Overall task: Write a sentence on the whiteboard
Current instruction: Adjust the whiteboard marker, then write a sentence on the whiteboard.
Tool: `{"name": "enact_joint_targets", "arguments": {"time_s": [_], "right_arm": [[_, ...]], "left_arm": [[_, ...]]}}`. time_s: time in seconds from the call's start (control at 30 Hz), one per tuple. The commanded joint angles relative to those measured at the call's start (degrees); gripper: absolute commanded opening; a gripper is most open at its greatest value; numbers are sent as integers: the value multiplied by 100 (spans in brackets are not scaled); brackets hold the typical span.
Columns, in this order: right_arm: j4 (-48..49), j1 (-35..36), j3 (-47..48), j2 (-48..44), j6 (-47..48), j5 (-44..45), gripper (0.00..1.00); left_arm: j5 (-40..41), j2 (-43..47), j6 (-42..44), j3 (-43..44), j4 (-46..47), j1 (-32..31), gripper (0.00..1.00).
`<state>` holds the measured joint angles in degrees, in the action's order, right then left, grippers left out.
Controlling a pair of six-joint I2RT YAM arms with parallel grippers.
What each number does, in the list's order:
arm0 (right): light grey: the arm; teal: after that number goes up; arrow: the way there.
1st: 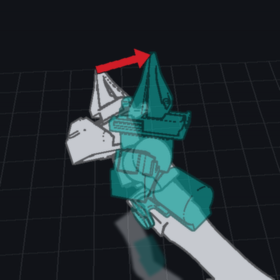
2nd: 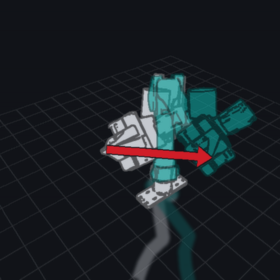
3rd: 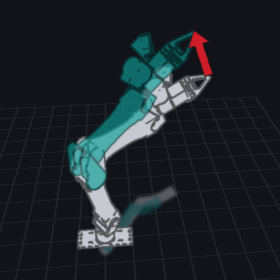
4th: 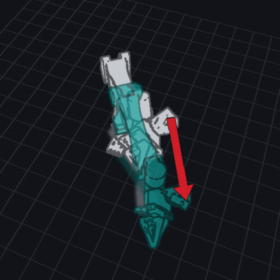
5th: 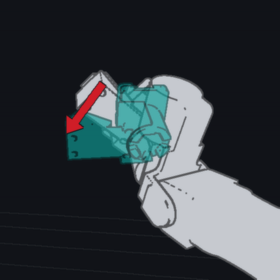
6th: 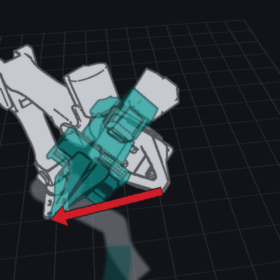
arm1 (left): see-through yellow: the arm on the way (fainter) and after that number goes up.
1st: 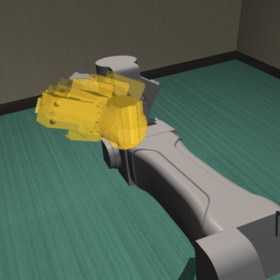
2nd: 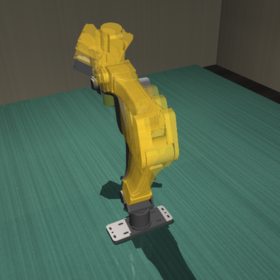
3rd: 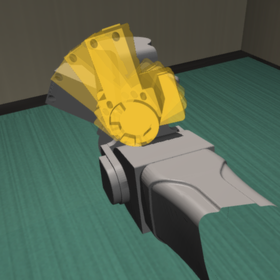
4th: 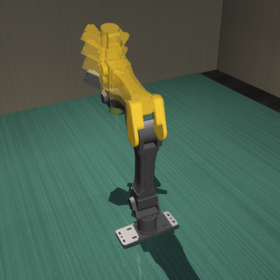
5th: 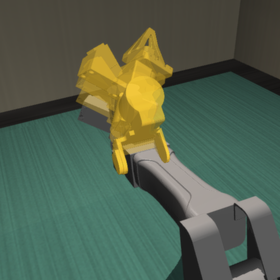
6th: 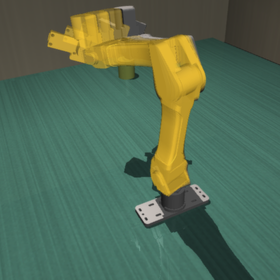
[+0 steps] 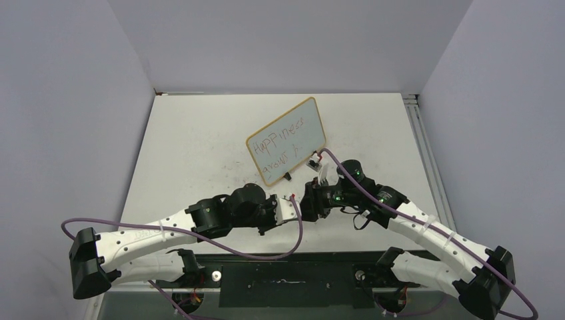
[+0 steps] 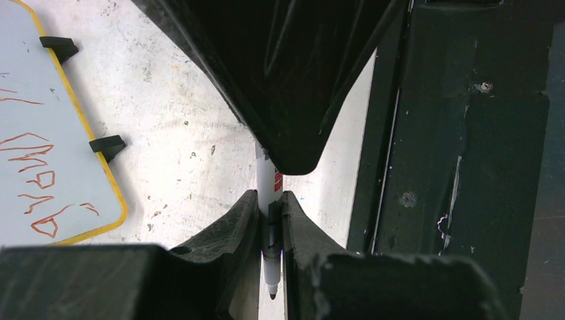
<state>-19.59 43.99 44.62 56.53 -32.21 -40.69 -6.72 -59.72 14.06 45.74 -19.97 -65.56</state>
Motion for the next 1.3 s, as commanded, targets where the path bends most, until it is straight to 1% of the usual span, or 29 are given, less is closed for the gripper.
{"name": "enact_joint_targets", "arguments": {"time_s": [0.0, 0.07, 0.13, 0.23, 0.37, 0.43, 0.47, 0.53, 0.57, 0.6, 0.67, 0.7, 0.73, 0.8, 0.97, 1.07, 1.17, 1.27], "right_arm": [[287, 72, -7, 11, -12, 10, 37], [285, 69, -15, 1, -20, 26, 32], [318, 73, -23, -7, -52, 26, 31], [420, 77, -50, 7, -104, 21, 26], [428, 77, -22, 29, -105, 50, 7], [377, 87, 27, -37, -77, 170, 5], [293, 78, 74, -90, -38, 326, 5], [-55, 76, 246, -223, 92, 1008, 5], [-305, 79, 368, -289, 187, 1481, 5], [-666, 82, 486, -338, 264, 2025, 5], [-1193, 66, 688, -425, 450, 3074, 5], [-1329, 47, 753, -469, 555, 3465, 5], [-1398, 6, 814, -510, 618, 3737, 5], [-1397, -70, 873, -564, 725, 3983, 5], [-975, -426, 865, -513, 987, 4051, 5], [-405, -790, 705, -412, 1157, 3816, 5], [324, -1097, 448, -212, 1328, 3648, 5], [941, -1363, 246, 93, 1418, 3492, 5]], "left_arm": [[-31, 27, 26, 269, 89, 17, 0], [-32, 43, 34, 258, 89, 17, 0], [-31, 61, 35, 247, 89, 16, 0], [-27, 90, 42, 231, 86, 17, 0], [-1, 110, 44, 234, 92, 17, 0], [83, 123, 16, 240, 94, 17, 1], [149, 134, -16, 248, 102, 17, 11], [320, 188, -123, 253, 178, 32, 40], [333, 235, -178, 252, 230, 61, 53], [307, 288, -229, 252, 298, 99, 60], [174, 417, -367, 254, 451, 248, 70], [81, 487, -455, 260, 537, 348, 75], [-38, 549, -564, 272, 614, 499, 78], [-278, 658, -824, 298, 767, 875, 81], [-527, 750, -1640, 384, 1133, 2054, 86], [-799, 573, -2209, 468, 1307, 2818, 87], [-1315, 288, -2675, 521, 1526, 3540, 87], [-1513, 25, -3049, 572, 1707, 4046, 86]]}}
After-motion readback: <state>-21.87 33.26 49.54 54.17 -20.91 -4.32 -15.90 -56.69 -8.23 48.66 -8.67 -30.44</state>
